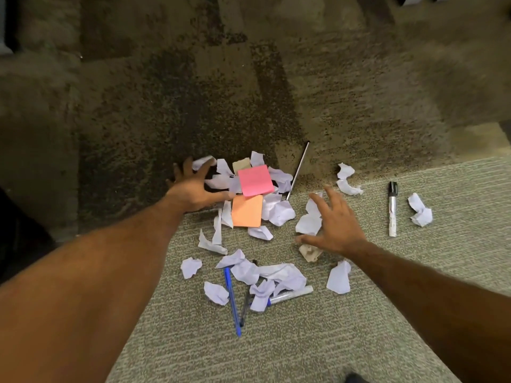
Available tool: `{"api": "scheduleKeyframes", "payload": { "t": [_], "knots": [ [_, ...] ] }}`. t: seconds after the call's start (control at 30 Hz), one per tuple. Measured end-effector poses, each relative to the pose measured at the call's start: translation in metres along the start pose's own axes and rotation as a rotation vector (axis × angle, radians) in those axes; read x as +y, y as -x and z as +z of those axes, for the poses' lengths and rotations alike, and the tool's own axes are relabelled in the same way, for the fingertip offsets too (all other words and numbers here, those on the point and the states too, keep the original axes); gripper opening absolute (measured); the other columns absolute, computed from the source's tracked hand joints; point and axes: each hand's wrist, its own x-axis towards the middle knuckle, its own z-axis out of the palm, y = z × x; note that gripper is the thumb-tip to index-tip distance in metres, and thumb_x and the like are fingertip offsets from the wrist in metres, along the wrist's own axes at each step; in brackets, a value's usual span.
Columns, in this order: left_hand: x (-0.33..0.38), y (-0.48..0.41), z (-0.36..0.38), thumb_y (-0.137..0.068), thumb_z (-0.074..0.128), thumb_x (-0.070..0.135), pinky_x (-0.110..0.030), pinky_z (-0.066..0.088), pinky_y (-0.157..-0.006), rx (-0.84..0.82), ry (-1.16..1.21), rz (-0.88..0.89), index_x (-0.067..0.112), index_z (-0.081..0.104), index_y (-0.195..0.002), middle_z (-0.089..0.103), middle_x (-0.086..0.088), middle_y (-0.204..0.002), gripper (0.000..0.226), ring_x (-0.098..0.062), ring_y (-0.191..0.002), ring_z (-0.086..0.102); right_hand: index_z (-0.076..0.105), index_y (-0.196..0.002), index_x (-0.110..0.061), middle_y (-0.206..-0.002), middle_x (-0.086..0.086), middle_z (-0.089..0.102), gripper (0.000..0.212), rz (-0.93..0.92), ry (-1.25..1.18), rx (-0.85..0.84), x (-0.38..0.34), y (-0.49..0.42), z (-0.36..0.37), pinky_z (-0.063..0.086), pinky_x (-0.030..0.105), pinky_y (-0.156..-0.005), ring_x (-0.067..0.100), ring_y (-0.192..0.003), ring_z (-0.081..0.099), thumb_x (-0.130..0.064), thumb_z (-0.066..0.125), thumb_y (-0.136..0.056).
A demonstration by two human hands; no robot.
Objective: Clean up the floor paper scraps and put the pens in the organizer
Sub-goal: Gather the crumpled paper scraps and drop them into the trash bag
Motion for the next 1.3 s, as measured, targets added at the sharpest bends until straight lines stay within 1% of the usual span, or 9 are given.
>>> {"api": "scheduleKeyframes", "payload": {
  "t": [0.17,0.37,0.6,0.67,0.77,0.83,0.93,1.07,1.3],
  "knots": [
    [0.022,0.037,0.027,-0.053,0.059,0.092,-0.068,0.018,-0.113,0.006,-0.202,0.108,0.046,0.009,-0.153,0.004,-0.009,-0.162,0.121,-0.036,-0.15,0.003,0.005,-0.155,-0.036,-0.165,0.008,-0.01,0.119,-0.009,-0.007,-0.093,-0.007,0.014,0.007,0.019,0.056,-0.12,0.034,-0.152,-0.001,-0.075,0.07,-0.064],
    [0.018,0.068,0.034,-0.046,0.069,0.087,-0.059,0.028,-0.114,-0.043,-0.147,0.122,0.036,0.012,-0.154,0.006,-0.01,-0.162,0.132,-0.033,-0.15,0.01,0.013,-0.155,-0.026,-0.165,0.01,-0.002,0.118,-0.038,-0.085,-0.059,-0.015,0.03,0.012,0.016,0.046,-0.12,0.032,-0.152,0.002,-0.07,0.074,-0.065],
    [-0.01,0.11,0.026,-0.061,0.072,0.073,-0.05,0.04,-0.109,0.266,0.063,0.247,0.024,0.048,-0.14,0.034,-0.007,-0.152,0.096,-0.027,-0.14,0.03,0.034,-0.148,-0.016,-0.159,0.016,0.019,0.098,-0.105,-0.104,0.079,-0.031,0.056,0.012,0.027,0.046,-0.117,0.034,-0.147,0.02,-0.057,0.079,-0.07],
    [-0.018,0.118,0.028,-0.057,0.071,0.076,-0.056,0.037,-0.111,0.184,-0.02,0.283,0.025,0.042,-0.145,0.029,-0.006,-0.156,0.106,-0.028,-0.144,0.025,0.031,-0.149,-0.019,-0.16,0.015,0.018,0.099,-0.159,-0.087,0.047,-0.042,0.061,0.016,0.027,0.045,-0.117,0.033,-0.147,0.022,-0.056,0.079,-0.07],
    [-0.021,0.116,0.033,-0.049,0.074,0.08,-0.06,0.019,-0.116,-0.015,-0.227,0.234,0.033,0.01,-0.156,-0.005,-0.004,-0.165,0.133,-0.032,-0.152,-0.006,0.019,-0.153,-0.024,-0.163,0.012,0.008,0.107,-0.26,-0.04,-0.051,-0.061,0.061,0.025,0.024,0.046,-0.119,0.031,-0.149,0.016,-0.058,0.078,-0.07],
    [-0.019,0.107,0.035,-0.044,0.073,0.083,-0.063,0.012,-0.116,-0.059,-0.308,0.19,0.035,-0.007,-0.155,-0.023,-0.005,-0.163,0.146,-0.034,-0.149,-0.02,0.015,-0.155,-0.026,-0.164,0.01,0.004,0.109,-0.298,-0.039,-0.076,-0.077,0.055,0.03,0.019,0.045,-0.12,0.031,-0.15,0.01,-0.059,0.077,-0.071],
    [-0.009,0.091,0.032,-0.038,0.076,0.083,-0.068,0.01,-0.114,-0.092,-0.29,0.139,0.037,-0.015,-0.153,-0.029,-0.009,-0.16,0.153,-0.04,-0.147,-0.024,0.016,-0.154,-0.027,-0.164,0.011,0.003,0.11,-0.339,-0.037,-0.041,-0.105,0.038,0.03,0.019,0.048,-0.121,0.033,-0.149,0.01,-0.058,0.078,-0.069],
    [-0.002,0.078,0.034,-0.048,0.082,0.072,-0.066,0.021,-0.115,-0.102,-0.291,0.145,0.043,-0.016,-0.151,-0.022,-0.012,-0.162,0.145,-0.042,-0.15,-0.01,0.019,-0.153,-0.024,-0.163,0.013,0.008,0.111,-0.372,0.04,0.031,-0.134,0.007,0.023,0.022,0.05,-0.119,0.035,-0.149,0.012,-0.057,0.08,-0.066],
    [-0.012,0.071,0.04,-0.072,0.075,0.056,-0.053,0.041,-0.101,0.114,-0.333,0.252,0.032,0.005,-0.155,0.015,-0.007,-0.16,0.111,-0.032,-0.136,0.033,0.02,-0.152,-0.025,-0.162,0.012,0.01,0.11,-0.385,0.137,0.038,-0.15,-0.022,0.015,0.026,0.048,-0.115,0.034,-0.146,0.016,-0.049,0.084,-0.066]
  ]
}}
